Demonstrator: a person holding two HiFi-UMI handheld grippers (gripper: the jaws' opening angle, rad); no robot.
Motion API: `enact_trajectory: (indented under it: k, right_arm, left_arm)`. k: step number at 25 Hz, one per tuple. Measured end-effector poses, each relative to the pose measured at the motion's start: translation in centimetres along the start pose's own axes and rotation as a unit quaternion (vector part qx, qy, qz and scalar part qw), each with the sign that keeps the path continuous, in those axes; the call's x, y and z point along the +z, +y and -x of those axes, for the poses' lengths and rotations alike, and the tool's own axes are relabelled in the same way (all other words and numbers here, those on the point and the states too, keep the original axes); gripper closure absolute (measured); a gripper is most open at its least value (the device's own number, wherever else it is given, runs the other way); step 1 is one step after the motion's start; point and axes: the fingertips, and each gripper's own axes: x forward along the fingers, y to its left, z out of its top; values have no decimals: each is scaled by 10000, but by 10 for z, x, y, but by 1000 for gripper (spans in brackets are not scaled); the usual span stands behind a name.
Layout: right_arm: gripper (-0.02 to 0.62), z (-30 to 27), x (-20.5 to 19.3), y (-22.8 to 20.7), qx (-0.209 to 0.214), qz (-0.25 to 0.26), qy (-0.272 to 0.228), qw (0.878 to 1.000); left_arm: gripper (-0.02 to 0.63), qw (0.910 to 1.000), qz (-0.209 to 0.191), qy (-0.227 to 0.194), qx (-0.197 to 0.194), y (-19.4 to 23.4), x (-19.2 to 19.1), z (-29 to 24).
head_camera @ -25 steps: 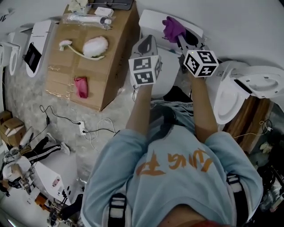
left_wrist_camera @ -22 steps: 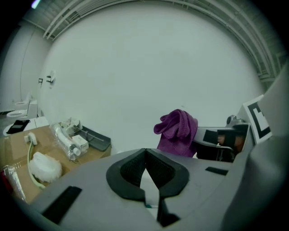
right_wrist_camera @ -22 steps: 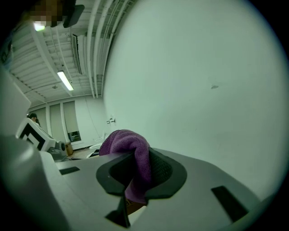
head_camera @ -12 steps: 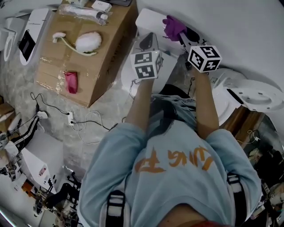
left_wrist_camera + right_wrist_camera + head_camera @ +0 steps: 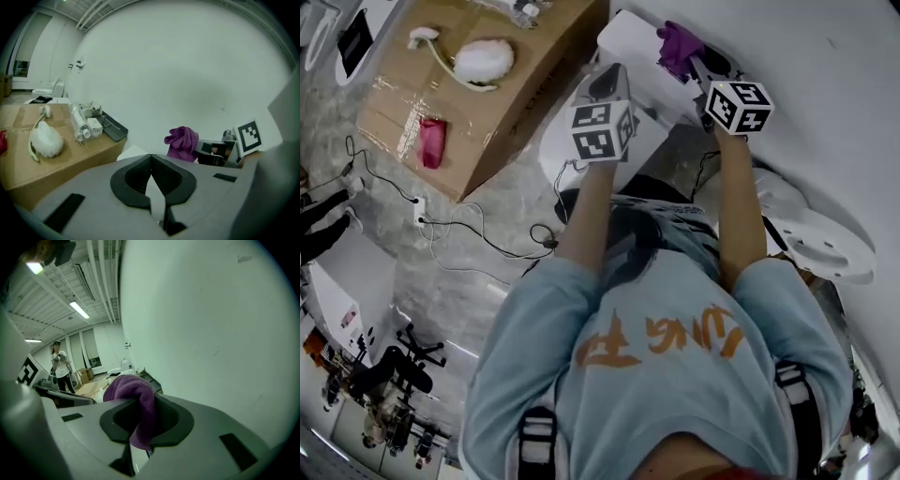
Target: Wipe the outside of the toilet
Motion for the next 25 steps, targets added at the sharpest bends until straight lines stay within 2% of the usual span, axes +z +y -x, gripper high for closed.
enact_trajectory:
  k: [6, 12, 19, 25]
  right_arm:
    - [520, -58, -6, 6, 548, 472, 261, 9970]
    - [520, -104, -10, 19, 1016, 1141, 509, 9869]
    - [520, -150, -23, 23, 1335, 1935, 890, 9679]
    - [522, -173, -46, 27, 1526, 2371, 1232, 9515]
  left_arm:
    - [581, 9993, 209, 81, 299, 25, -11, -10]
    - [581, 9972, 495, 172, 529, 35, -14, -18]
    - [580, 9967, 433, 399, 566, 32, -15, -29]
    - [580, 9956, 473, 437, 680, 41, -11, -28]
